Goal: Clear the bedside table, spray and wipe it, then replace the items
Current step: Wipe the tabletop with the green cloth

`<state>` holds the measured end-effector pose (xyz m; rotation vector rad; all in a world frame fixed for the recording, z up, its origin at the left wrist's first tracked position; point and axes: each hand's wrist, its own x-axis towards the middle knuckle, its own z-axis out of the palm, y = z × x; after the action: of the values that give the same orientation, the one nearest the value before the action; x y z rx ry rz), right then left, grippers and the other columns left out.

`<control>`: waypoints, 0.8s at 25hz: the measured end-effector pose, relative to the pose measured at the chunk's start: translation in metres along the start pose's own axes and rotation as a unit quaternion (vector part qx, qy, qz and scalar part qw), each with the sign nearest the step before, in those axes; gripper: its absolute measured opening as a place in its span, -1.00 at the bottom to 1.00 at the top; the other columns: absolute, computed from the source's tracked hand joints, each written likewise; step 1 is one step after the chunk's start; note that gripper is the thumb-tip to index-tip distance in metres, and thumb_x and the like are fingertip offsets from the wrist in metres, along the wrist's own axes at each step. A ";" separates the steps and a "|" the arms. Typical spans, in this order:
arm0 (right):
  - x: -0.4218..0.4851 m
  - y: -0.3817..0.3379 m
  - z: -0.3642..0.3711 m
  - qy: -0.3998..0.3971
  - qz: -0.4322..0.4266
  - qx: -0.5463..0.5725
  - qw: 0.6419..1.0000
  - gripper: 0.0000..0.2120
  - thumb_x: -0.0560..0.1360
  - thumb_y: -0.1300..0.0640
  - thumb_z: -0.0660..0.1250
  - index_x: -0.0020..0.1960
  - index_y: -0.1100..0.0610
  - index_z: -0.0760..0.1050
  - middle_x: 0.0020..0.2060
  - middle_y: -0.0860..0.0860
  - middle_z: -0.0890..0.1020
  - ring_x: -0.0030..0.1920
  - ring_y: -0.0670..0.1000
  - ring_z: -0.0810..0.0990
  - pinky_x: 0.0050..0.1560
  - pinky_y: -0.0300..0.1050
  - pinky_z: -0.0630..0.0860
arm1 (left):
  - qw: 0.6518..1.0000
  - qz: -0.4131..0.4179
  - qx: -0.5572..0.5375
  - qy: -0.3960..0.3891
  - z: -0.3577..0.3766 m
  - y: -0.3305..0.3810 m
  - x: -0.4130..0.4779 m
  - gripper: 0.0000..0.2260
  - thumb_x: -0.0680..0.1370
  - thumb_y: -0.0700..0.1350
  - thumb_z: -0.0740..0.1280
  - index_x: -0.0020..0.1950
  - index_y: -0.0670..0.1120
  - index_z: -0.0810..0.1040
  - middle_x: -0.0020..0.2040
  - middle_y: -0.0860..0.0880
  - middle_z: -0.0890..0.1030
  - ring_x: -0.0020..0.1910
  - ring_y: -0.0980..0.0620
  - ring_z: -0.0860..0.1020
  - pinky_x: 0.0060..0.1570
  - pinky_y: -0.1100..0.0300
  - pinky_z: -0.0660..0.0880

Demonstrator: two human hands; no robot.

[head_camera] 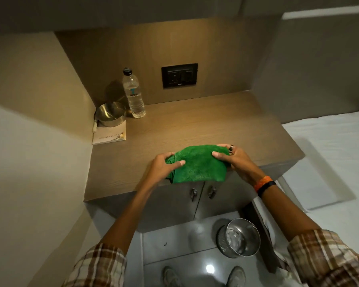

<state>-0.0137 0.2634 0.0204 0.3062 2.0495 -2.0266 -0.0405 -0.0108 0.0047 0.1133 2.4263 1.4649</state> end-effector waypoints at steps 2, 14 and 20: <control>-0.006 0.000 -0.028 0.073 0.007 0.094 0.993 -0.58 0.50 0.21 0.51 0.33 0.14 0.54 0.13 0.11 0.73 0.08 0.05 0.74 0.00 -0.02 0.70 | 0.996 -0.002 -0.094 0.004 0.030 0.018 0.002 -0.44 0.46 0.09 0.50 0.34 -0.20 0.52 0.41 -0.12 0.52 0.45 -0.09 0.42 0.43 0.00 0.32; -0.044 0.059 -0.321 0.415 -0.025 -0.138 0.899 -0.64 0.70 -0.06 0.16 -0.21 0.09 0.32 -0.35 -0.06 0.46 -0.33 -0.04 0.42 -0.30 -0.04 0.31 | 0.982 0.130 -0.023 0.134 0.383 0.192 0.055 -0.70 0.60 0.04 0.38 0.28 -0.06 0.56 0.10 -0.01 0.70 0.01 0.13 0.62 0.04 0.16 0.54; -0.028 0.128 -0.424 0.438 0.034 -0.179 0.880 -0.68 0.70 -0.10 0.12 -0.03 0.13 0.42 -0.34 -0.03 0.53 -0.29 0.09 0.52 -0.27 -0.02 0.35 | 0.986 0.133 0.075 0.062 0.530 0.178 0.092 -0.75 0.70 -0.10 0.17 0.31 -0.12 0.53 0.13 -0.16 0.66 0.08 -0.10 0.61 0.00 0.22 0.45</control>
<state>0.0429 0.6895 -0.0896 1.3953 2.7748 -1.5246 0.0136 0.5456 -0.0894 0.4050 2.7087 1.4290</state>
